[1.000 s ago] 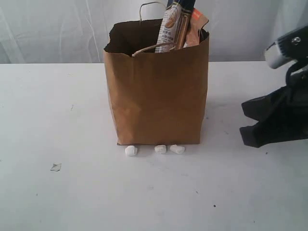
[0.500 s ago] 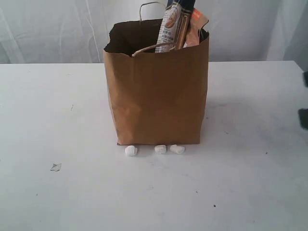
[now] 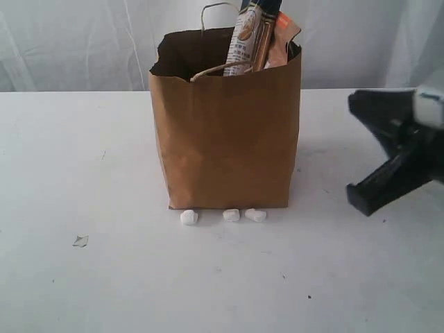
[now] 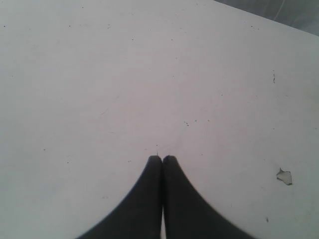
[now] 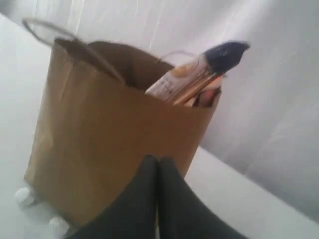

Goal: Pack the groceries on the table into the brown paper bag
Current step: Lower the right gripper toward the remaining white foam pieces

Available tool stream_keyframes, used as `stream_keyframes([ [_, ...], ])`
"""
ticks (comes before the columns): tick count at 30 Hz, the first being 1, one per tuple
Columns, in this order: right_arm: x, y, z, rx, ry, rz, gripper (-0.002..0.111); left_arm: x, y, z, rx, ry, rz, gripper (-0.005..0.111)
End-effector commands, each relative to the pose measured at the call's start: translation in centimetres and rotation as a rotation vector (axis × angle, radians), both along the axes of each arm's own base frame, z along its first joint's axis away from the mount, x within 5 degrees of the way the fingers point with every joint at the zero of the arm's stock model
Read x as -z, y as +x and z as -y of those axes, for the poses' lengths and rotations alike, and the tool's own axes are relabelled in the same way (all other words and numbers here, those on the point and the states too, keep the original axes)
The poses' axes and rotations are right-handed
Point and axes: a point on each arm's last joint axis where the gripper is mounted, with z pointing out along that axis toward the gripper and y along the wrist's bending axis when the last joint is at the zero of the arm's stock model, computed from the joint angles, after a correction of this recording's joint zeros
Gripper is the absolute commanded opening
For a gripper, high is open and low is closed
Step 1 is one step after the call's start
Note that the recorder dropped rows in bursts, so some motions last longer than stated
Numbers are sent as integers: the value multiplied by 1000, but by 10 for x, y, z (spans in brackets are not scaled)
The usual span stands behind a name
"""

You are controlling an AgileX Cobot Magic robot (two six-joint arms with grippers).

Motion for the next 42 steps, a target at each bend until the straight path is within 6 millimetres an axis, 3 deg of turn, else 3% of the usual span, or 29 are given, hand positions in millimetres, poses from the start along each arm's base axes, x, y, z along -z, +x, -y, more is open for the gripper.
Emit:
stream_keyframes([
  [1, 54, 37, -11, 69, 37, -280, 0, 1, 0, 0, 0, -6, 1, 0],
  [4, 82, 52, -21, 49, 34, -377, 0, 1, 0, 0, 0, -6, 1, 0],
  [7, 95, 49, -42, -219, -45, -349, 0, 1, 0, 0, 0, -6, 1, 0],
  [9, 103, 42, -57, -408, 11, -360, 0, 1, 0, 0, 0, -6, 1, 0],
  [11, 111, 40, -61, -475, 48, -354, 0, 1, 0, 0, 0, -6, 1, 0],
  [15, 124, 47, -61, -422, 63, -388, 0, 1, 0, 0, 0, -6, 1, 0],
  [20, 129, 48, -55, -208, 327, -740, 0, 1, 0, 0, 0, -6, 1, 0],
  [23, 137, 49, -46, -25, 283, -908, 0, 1, 0, 0, 0, -6, 1, 0],
  [27, 131, 63, -40, -37, -39, -787, 0, 1, 0, 0, 0, -6, 1, 0],
  [34, 102, 100, -52, -96, -148, -605, 0, 1, 0, 0, 0, -4, 1, 0],
  [38, 106, 110, -59, -131, -149, -619, 15, 1, 0, 0, 0, -4, 1, 0],
  [42, 118, 121, -64, -145, -182, -637, 45, 1, 0, 0, 0, -4, 1, 0],
])
